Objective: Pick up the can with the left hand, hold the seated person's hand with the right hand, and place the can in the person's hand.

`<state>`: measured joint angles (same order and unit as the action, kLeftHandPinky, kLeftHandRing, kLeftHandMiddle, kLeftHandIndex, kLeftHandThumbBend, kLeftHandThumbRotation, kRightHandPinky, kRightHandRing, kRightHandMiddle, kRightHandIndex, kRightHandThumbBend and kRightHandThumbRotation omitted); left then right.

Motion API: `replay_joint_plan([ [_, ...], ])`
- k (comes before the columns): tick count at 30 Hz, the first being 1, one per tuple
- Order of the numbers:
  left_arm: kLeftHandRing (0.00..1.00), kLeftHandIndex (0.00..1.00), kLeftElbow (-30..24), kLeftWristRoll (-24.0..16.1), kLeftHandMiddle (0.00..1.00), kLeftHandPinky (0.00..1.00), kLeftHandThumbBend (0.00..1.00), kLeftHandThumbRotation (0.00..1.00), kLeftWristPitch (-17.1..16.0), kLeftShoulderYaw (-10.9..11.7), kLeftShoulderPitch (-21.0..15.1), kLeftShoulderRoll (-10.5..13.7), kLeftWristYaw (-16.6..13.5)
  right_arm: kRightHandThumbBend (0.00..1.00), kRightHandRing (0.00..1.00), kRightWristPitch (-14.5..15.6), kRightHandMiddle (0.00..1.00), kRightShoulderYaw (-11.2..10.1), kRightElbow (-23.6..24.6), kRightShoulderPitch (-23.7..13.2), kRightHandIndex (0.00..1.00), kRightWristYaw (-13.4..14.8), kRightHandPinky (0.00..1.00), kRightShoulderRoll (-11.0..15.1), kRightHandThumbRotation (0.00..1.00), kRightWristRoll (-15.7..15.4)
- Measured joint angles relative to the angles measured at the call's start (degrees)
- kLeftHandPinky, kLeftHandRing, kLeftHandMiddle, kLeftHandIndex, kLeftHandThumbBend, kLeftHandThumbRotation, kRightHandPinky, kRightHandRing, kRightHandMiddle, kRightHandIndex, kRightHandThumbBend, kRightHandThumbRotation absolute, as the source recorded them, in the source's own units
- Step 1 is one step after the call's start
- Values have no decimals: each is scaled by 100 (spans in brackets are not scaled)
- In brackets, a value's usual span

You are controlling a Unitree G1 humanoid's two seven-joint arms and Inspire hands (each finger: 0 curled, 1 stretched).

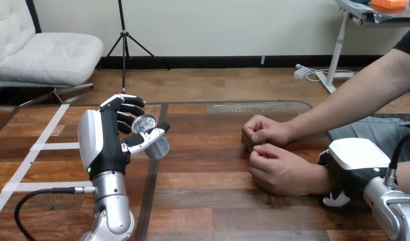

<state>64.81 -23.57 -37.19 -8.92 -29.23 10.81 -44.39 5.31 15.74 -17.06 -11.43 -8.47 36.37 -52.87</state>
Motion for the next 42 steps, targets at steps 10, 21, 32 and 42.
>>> replay_joint_plan([
  [10, 43, 53, -1, -7, 50, 38, 69, 0, 0, 2, 0, 0, 1, 81, 40, -110, 48, -1, -144, -48, 49, 270, 32, 1, 0, 157],
  [21, 43, 53, -1, -6, 51, 38, 69, 0, 0, 14, 0, 1, 1, 83, 43, -234, 49, -11, -258, -65, 49, 497, 35, 15, 0, 332],
  [32, 43, 53, -1, -8, 51, 38, 69, 0, -1, 52, 0, 0, 1, 82, 42, -262, 49, -11, -294, -65, 49, 584, 34, 18, 0, 348],
  [42, 44, 53, -1, -23, 51, 39, 69, 0, 0, 53, 0, 0, 2, 83, 41, -321, 48, -13, -325, -65, 48, 648, 33, 21, 0, 355],
])
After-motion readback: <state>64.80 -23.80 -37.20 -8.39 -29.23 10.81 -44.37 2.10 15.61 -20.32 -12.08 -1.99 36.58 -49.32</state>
